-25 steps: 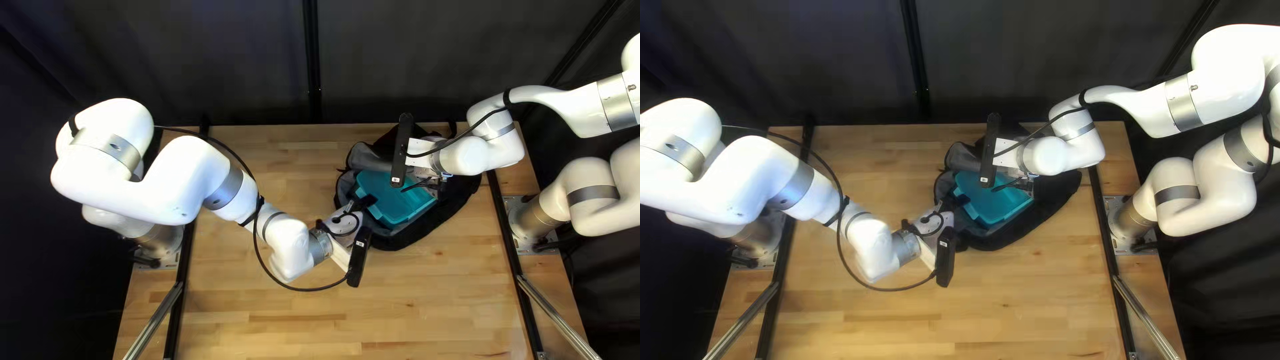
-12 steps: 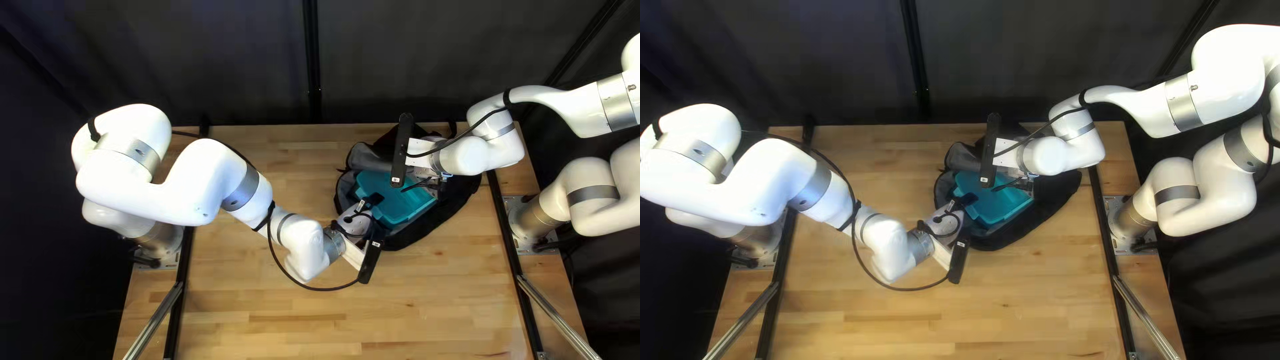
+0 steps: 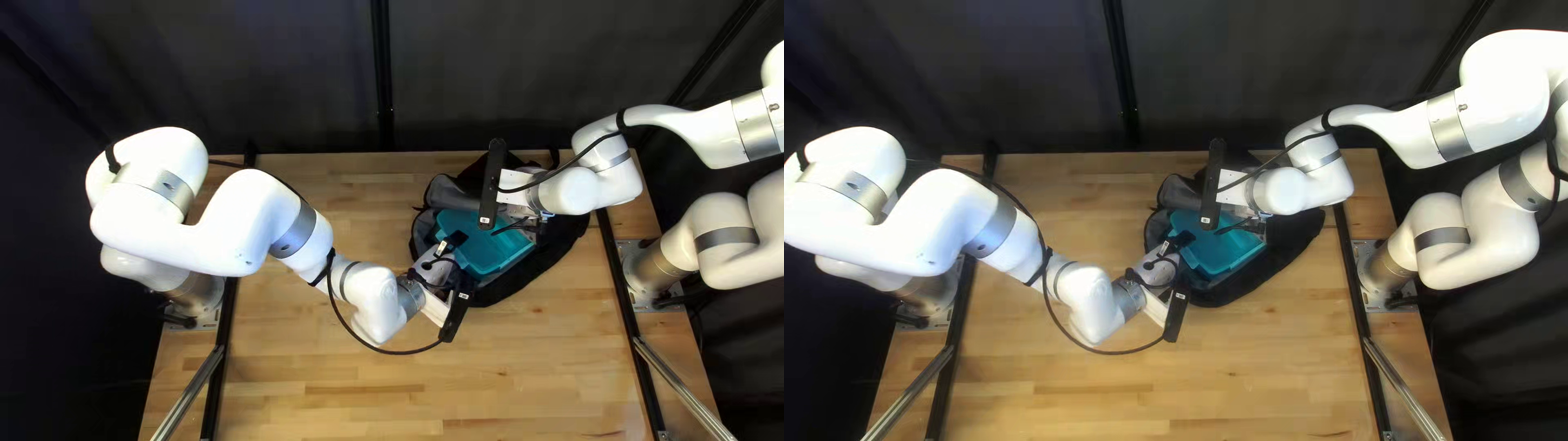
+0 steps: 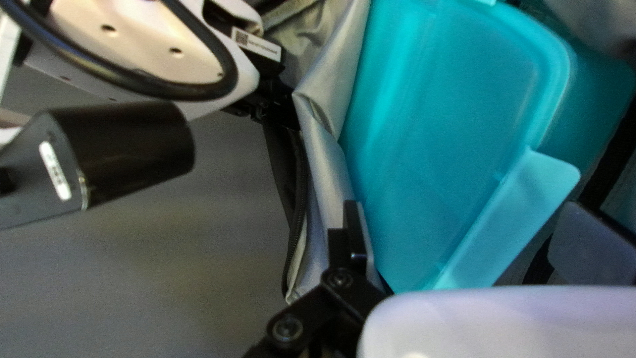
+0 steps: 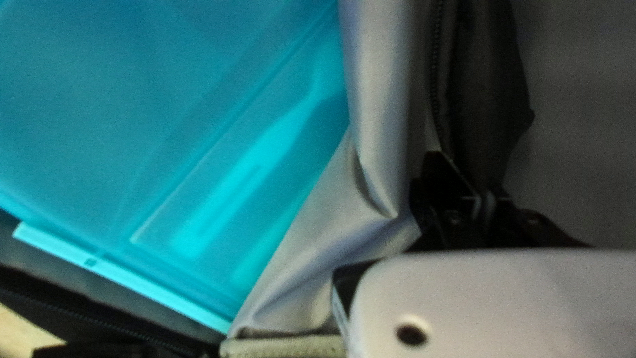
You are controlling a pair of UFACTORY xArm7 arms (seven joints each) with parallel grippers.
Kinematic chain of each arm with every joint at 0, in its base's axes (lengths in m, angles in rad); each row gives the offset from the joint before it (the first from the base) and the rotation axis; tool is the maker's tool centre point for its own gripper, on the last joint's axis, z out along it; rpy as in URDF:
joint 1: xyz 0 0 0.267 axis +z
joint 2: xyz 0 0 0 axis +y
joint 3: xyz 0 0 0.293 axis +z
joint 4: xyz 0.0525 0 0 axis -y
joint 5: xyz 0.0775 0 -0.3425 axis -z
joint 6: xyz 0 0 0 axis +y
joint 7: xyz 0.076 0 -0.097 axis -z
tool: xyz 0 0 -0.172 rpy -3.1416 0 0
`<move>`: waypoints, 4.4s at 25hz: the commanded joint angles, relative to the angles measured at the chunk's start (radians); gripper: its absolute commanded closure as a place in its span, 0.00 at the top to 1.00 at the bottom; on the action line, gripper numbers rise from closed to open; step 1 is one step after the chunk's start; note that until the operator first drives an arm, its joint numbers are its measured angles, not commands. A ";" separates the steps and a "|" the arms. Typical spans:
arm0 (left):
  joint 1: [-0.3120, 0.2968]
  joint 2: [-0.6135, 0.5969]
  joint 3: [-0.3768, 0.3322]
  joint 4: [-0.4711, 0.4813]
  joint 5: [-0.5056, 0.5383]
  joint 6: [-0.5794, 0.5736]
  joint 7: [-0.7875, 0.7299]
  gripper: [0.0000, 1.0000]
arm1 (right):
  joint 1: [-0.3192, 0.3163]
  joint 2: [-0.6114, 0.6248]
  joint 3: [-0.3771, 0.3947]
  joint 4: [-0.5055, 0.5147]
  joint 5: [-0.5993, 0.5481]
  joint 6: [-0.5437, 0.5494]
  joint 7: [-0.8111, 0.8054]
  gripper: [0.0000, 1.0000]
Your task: Remove a lunch box from a kids backpack
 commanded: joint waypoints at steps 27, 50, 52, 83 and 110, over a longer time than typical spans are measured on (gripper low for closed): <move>-0.016 -0.064 -0.018 -0.003 -0.063 0.018 0.089 1.00 | 0.000 0.000 0.000 0.000 0.000 0.000 0.000 0.00; 0.045 -0.099 -0.020 -0.018 -0.104 -0.150 0.163 1.00 | 0.000 0.000 0.000 0.000 0.000 0.000 0.000 0.00; 0.061 -0.107 -0.019 -0.020 -0.117 -0.194 0.191 1.00 | 0.000 0.000 0.000 0.000 0.000 0.000 0.000 0.00; 0.079 -0.186 -0.044 -0.037 -0.296 -0.239 0.402 0.02 | 0.000 0.000 0.000 0.000 0.000 0.000 0.000 0.00; 0.015 -0.327 -0.123 -0.019 -0.584 -0.070 0.617 0.01 | 0.000 0.000 0.000 0.000 0.000 0.000 0.000 0.00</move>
